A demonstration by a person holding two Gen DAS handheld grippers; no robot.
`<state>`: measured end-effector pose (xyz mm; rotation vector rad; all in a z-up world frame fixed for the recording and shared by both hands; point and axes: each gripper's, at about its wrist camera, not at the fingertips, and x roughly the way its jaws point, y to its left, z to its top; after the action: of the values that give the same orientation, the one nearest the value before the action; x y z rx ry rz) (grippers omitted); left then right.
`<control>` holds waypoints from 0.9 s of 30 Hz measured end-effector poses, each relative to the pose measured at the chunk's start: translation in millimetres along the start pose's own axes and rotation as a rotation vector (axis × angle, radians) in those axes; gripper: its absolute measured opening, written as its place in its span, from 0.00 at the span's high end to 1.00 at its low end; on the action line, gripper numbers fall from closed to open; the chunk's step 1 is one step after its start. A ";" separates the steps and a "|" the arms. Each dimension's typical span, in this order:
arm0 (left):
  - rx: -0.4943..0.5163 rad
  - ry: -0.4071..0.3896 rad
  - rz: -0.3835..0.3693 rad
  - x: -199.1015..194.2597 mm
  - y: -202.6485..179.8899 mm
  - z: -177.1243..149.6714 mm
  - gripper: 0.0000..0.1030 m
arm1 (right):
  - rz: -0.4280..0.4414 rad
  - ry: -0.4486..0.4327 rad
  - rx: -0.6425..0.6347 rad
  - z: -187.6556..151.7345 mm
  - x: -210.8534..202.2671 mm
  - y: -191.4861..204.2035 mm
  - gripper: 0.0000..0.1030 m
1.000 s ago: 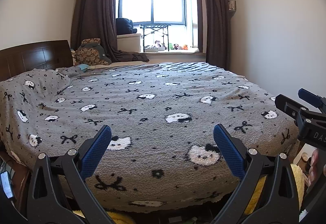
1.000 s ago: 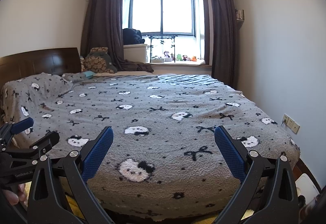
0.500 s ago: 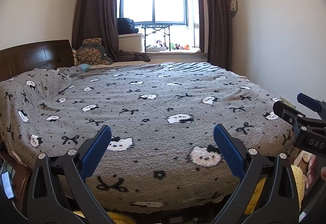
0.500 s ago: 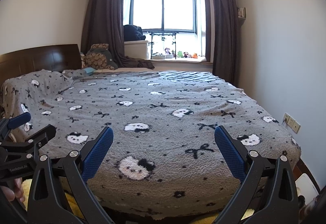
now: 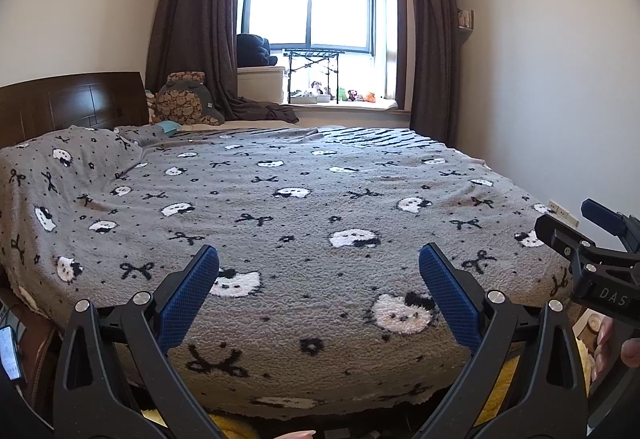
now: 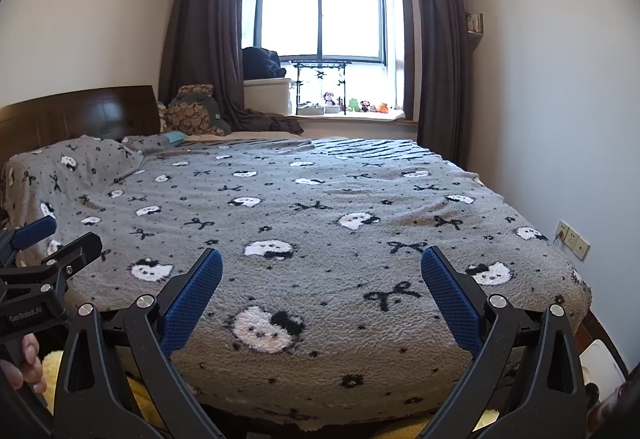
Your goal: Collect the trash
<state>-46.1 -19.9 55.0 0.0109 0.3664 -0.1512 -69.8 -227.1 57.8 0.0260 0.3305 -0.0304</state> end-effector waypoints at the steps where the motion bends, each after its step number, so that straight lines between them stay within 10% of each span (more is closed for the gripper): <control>1: -0.001 0.002 -0.001 0.4 0.1 -0.4 0.08 | -0.001 0.001 0.000 0.0 0.1 0.0 0.03; 27: 0.017 0.004 0.045 1.9 -5.9 -3.5 0.08 | -0.017 0.025 0.002 -4.5 5.9 -2.5 0.03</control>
<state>-46.5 -25.9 51.2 0.0361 0.3690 -0.1101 -65.8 -229.7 51.5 0.0261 0.3552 -0.0472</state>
